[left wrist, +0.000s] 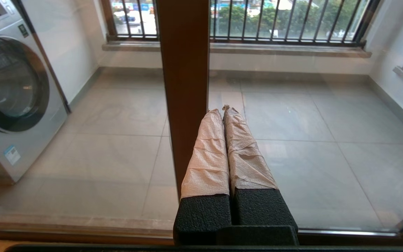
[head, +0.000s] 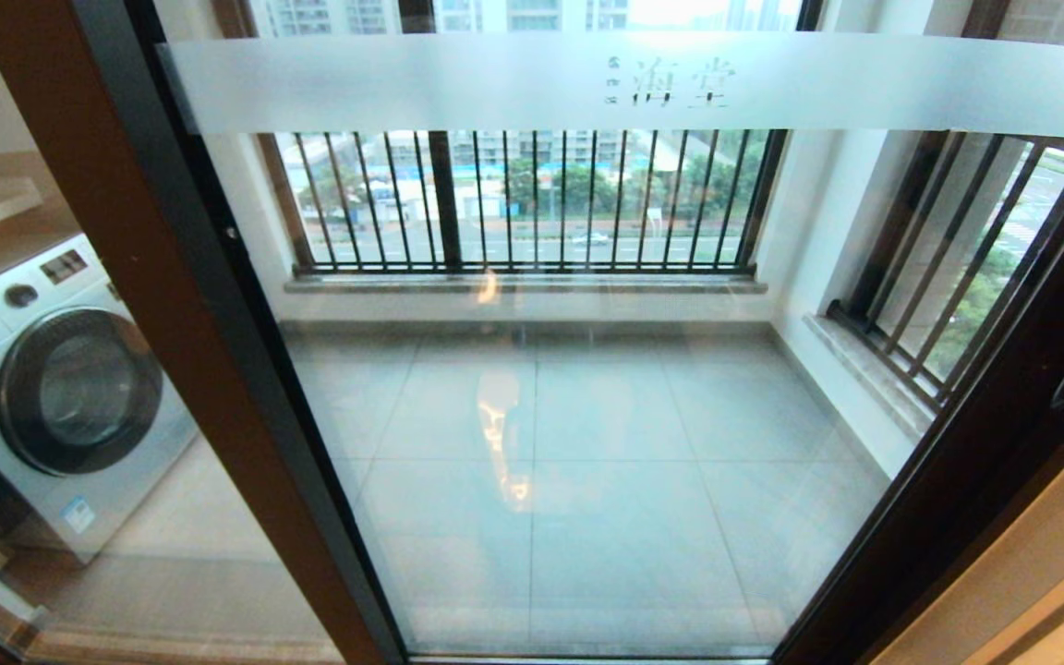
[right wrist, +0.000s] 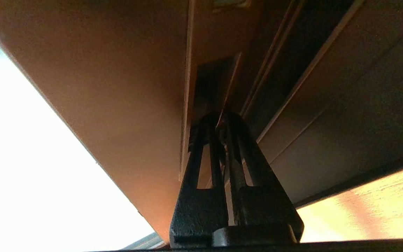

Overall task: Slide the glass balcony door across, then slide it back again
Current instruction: Open the slid door

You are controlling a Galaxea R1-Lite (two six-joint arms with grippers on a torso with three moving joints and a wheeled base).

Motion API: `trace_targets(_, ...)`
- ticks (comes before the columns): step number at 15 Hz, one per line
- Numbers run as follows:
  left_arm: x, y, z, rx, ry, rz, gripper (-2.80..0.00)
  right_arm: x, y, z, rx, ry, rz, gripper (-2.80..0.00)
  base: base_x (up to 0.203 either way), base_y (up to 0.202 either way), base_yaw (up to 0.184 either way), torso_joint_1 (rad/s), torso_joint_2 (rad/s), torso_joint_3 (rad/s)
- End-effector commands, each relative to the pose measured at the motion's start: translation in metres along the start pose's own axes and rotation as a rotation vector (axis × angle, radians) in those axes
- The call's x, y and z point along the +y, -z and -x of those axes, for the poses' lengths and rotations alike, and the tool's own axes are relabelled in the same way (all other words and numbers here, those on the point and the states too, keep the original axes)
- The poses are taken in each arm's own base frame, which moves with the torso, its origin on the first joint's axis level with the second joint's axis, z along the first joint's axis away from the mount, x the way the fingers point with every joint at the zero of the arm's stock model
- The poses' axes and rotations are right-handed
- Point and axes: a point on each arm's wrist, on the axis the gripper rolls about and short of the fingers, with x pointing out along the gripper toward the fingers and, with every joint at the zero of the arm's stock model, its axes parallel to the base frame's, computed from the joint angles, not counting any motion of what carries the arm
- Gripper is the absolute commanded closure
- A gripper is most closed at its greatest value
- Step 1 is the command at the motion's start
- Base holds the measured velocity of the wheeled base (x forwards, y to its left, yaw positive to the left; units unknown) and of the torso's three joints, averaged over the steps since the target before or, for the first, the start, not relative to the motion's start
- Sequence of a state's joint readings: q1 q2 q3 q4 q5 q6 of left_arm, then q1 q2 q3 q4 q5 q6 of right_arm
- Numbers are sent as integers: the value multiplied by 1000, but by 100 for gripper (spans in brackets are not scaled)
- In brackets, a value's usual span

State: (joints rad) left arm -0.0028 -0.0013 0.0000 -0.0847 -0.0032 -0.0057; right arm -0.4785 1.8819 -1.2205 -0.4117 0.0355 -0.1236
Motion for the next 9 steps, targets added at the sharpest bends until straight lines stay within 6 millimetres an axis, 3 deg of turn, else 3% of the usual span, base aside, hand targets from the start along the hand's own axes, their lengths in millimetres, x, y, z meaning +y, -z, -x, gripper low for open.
trace_targets(1, 0, 9, -2, 34, 0, 1, 0, 4, 0, 3, 2, -18, 3, 0, 0, 0, 0, 0, 0, 0)
trace_targets(9, 0, 9, -2, 34, 0, 1, 0, 15, -1, 12, 3, -47, 9, 0, 0, 0, 0, 0, 0, 0)
